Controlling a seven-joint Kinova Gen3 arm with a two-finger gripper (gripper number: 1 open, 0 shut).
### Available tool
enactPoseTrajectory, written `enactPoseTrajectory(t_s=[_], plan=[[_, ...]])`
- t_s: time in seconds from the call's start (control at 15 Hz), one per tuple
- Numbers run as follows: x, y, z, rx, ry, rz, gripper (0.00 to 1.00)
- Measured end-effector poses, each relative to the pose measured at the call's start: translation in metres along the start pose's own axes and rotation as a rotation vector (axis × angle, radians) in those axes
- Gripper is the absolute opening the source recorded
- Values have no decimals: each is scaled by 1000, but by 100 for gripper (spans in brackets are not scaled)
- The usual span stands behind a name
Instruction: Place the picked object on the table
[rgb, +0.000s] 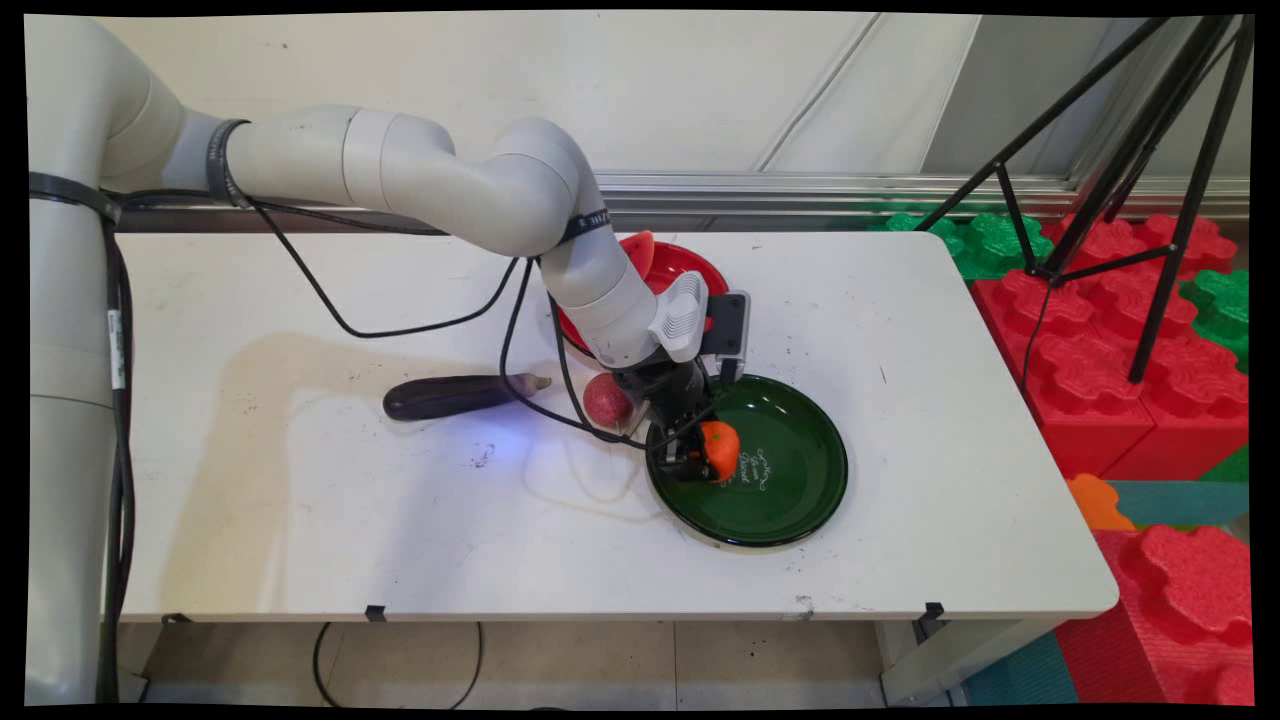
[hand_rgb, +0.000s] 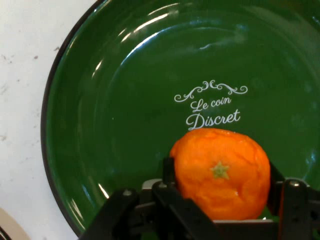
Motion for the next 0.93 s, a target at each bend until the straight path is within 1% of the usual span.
enactPoseTrajectory(t_s=[0.27,0.47,0.93], plan=[[0,-1,-6,8,6,-7,0],[-1,0,-16,18,21,-18,0],[-7,8,-61,51,78,-54,0]])
